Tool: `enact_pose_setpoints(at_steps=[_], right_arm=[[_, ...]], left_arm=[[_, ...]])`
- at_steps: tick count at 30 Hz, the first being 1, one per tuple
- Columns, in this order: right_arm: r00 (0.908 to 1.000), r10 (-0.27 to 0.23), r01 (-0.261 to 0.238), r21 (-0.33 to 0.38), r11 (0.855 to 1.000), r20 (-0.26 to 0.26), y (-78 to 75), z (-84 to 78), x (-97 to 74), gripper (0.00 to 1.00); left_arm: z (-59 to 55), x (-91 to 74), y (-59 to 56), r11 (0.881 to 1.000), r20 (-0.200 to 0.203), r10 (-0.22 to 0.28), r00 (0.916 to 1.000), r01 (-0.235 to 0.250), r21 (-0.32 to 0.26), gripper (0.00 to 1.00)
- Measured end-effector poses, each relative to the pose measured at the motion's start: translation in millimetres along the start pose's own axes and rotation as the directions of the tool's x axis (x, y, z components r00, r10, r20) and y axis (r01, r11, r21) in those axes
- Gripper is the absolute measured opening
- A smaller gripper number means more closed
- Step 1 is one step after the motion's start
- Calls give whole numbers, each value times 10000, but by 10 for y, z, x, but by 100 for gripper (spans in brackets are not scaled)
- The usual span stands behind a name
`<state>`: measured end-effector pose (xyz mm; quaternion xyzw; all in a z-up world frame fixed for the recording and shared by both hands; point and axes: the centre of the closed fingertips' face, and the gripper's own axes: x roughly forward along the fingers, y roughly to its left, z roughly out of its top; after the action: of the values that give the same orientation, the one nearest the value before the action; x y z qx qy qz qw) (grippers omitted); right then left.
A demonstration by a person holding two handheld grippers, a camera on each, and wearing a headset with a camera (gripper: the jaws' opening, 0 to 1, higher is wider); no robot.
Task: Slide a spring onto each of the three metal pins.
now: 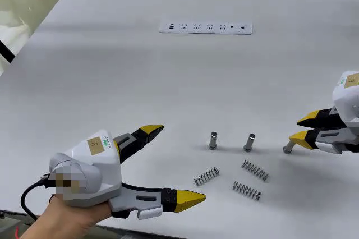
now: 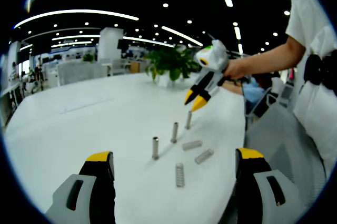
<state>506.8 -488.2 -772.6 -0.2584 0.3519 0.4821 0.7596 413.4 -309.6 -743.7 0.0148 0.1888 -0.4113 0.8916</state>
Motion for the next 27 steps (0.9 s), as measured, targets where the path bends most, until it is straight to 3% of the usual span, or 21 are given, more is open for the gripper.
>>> enact_pose_setpoints(at_steps=[9,18,27], right_arm=[[9968,-233,231,34,9997,770,-23,30,-189,33],[9862,-390,345,302,9989,1612,-34,-2,-422,45],[9753,-347,320,158,9994,2183,52,-111,-560,58]], left_arm=[[33,1,-14,9999,-45,-24,10000,24,131,97],[59,18,-32,9995,-157,-73,9999,78,317,96],[60,40,-62,9984,-321,-179,9993,196,536,95]])
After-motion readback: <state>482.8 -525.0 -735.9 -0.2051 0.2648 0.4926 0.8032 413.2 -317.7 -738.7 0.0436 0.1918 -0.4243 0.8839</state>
